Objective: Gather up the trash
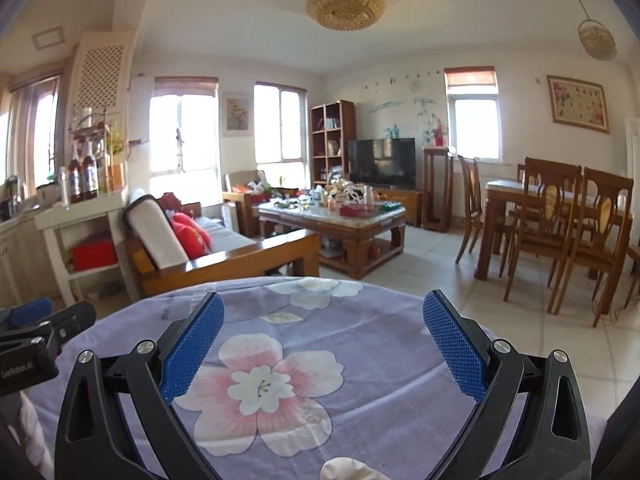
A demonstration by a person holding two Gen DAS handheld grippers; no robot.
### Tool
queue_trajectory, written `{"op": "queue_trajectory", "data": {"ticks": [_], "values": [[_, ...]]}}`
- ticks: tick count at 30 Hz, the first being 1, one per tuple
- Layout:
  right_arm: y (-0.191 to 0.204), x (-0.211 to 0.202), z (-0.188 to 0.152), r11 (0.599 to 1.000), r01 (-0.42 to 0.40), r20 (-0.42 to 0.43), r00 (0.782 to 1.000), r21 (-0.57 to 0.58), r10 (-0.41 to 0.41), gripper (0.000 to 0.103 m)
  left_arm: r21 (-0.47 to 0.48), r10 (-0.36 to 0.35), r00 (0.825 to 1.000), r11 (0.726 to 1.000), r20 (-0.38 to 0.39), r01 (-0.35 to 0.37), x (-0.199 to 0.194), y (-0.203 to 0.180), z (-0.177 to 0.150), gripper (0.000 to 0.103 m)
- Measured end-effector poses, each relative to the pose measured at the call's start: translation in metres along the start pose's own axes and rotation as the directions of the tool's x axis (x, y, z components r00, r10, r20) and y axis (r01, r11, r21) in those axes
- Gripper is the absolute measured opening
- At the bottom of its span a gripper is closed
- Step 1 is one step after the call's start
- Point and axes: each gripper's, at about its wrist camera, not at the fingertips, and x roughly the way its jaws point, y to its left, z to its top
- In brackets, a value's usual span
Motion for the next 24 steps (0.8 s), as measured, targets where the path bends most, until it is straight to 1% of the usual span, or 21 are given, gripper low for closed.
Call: {"op": "queue_trajectory", "data": {"ticks": [2,6,11,18,24], "values": [[-0.002,-0.002,-0.002,1.0,0.003,0.007,1.0,-0.001,-0.003,0.098,0.001,0.03,1.0,1.0,0.008,-0.03,0.004,-0.002,0.002,0.098],[-0.004,0.0,-0.005,1.0,0.019,-0.003,1.0,-0.002,-0.019,0.098,0.008,0.006,1.0,1.0,0.018,-0.006,0.002,-0.003,0.001,0.098],[-0.004,0.003,-0.008,0.999,0.032,-0.023,0.999,0.012,-0.032,0.098,0.038,0.007,0.997,0.999,0.072,-0.01,-0.007,-0.006,0.002,0.098],[-0.001,0.007,-0.012,1.0,0.02,-0.045,0.999,-0.007,-0.02,0.098,0.071,0.019,0.997,0.997,0.081,-0.025,-0.009,-0.013,0.002,0.098],[-0.003,0.004,-0.011,1.0,0.012,-0.045,0.999,-0.004,-0.012,0.098,0.085,0.026,0.997,0.996,0.074,-0.033,-0.009,-0.016,0.001,0.098]]}}
